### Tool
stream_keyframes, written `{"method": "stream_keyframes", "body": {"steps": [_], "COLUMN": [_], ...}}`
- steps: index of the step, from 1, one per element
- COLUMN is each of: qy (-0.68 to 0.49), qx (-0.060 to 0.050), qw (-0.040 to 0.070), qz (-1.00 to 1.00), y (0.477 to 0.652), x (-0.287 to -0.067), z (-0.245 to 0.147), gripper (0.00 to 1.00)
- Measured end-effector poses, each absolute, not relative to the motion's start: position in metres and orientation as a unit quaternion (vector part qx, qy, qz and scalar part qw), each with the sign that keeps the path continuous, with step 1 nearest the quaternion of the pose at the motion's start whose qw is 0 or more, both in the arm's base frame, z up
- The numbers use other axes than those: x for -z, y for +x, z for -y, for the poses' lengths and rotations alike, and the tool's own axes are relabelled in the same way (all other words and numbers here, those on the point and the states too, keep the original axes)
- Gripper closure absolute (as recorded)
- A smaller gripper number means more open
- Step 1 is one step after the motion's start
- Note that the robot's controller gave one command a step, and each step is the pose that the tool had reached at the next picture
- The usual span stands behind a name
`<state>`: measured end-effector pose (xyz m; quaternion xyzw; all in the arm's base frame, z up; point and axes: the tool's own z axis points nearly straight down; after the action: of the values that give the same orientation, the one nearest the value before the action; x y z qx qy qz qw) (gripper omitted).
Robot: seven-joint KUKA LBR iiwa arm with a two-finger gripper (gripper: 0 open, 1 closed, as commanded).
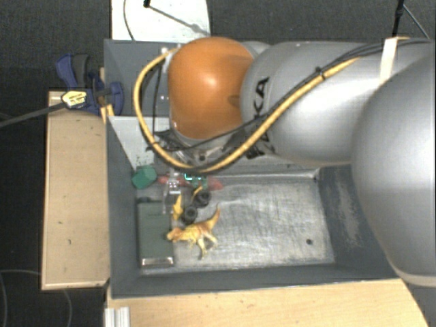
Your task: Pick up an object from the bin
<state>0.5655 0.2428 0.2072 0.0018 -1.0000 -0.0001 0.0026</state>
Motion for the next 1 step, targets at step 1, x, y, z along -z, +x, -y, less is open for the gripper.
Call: {"method": "stream_keyframes", "body": {"steps": [1], "qy": [-0.001], "qx": [0.001], "qw": [-0.002], "qz": [1.000], "y": [0.5676], "x": [-0.2121], "z": [-0.2414], "gripper": [0.00]}}
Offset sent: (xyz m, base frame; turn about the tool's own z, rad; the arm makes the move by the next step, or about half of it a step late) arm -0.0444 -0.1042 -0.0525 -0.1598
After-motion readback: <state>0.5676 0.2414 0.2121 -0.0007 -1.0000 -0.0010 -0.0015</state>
